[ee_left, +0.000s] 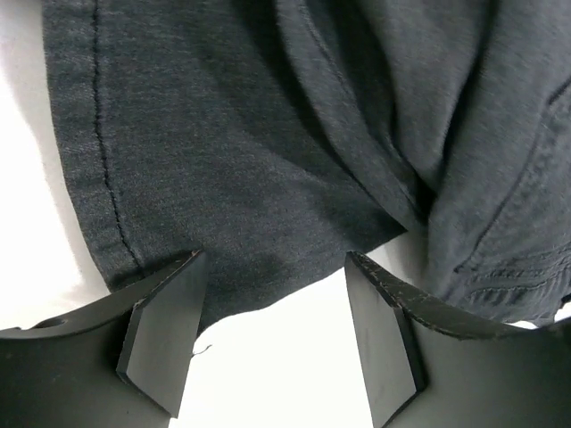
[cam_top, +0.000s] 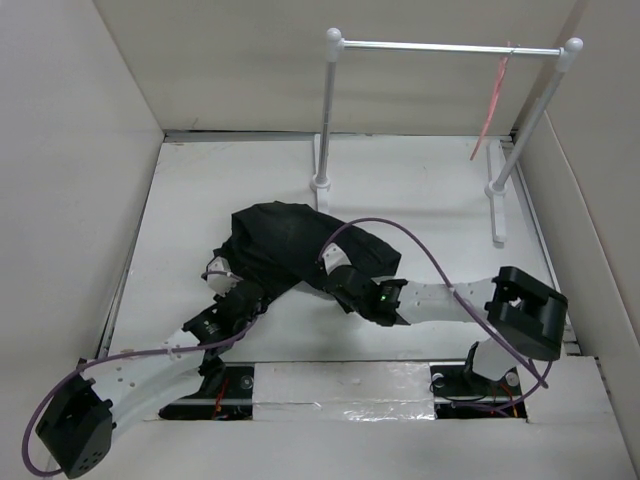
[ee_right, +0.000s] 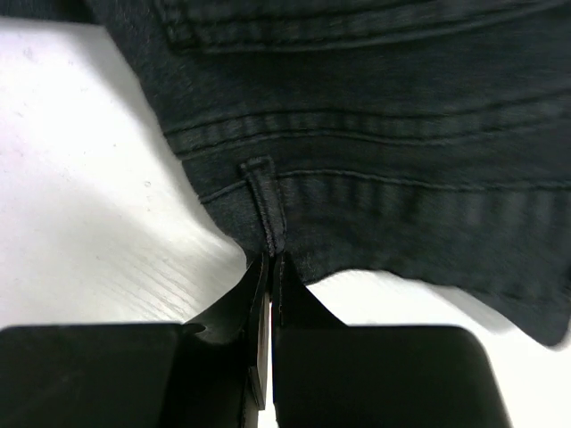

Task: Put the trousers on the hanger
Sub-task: Flatten out the trousers at the center of the board.

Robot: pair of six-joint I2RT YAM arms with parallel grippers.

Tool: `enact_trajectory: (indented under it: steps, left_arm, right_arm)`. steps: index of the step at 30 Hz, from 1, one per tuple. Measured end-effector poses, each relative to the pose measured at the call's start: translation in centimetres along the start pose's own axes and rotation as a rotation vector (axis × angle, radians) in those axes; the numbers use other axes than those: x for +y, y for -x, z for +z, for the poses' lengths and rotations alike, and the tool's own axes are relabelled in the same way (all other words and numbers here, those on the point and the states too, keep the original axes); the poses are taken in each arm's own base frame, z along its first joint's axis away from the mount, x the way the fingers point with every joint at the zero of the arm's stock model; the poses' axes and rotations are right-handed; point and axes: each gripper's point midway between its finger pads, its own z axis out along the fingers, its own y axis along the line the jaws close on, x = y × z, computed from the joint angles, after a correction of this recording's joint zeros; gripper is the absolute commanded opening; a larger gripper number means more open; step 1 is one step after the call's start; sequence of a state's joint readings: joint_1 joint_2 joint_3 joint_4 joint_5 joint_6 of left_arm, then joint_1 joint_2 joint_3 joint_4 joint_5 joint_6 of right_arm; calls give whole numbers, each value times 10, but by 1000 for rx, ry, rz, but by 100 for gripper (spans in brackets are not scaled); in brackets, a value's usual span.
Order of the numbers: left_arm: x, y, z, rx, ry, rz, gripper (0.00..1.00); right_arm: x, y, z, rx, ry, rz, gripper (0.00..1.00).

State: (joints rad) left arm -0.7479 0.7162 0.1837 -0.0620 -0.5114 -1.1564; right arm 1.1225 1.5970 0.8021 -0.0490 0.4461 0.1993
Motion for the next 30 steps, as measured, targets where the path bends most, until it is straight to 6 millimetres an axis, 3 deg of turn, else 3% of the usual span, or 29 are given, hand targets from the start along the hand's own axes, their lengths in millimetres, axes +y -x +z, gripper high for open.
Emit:
enact_trajectory:
  steps: [3,10,13,16,17,19,25,27,30]
  left_arm:
    - [3,4,4,2,5,-30,61]
    - [-3,7,14,11,-11,-43,57]
    - [-5,5,20,15,-9,-32,51]
    - [-9,4,26,16,-7,-23,34]
    - [-10,4,29,15,-1,-23,17]
    - [-9,6,35,12,16,-23,2]
    - [-13,35,45,-56,44,-62,0]
    - [-14,47,39,-92,39,-79,0]
    - [-33,85,12,-215,-61,-151,0]
  right_arm:
    - [-11,18,-21,-59,-12,38,0]
    - [-58,94,-120,-349,-17,195,0]
    - [-79,117,-150,-419,-41,236,0]
    - [-97,135,-171,-455,-77,247,0]
    - [-102,140,-177,-464,-88,246,0]
    - [-112,149,-192,-484,-107,248,0]
    - [-136,172,-251,-585,-101,292,0]
    - [-144,173,-272,-618,-92,310,0]
    - [-156,168,-299,-651,-78,338,0]
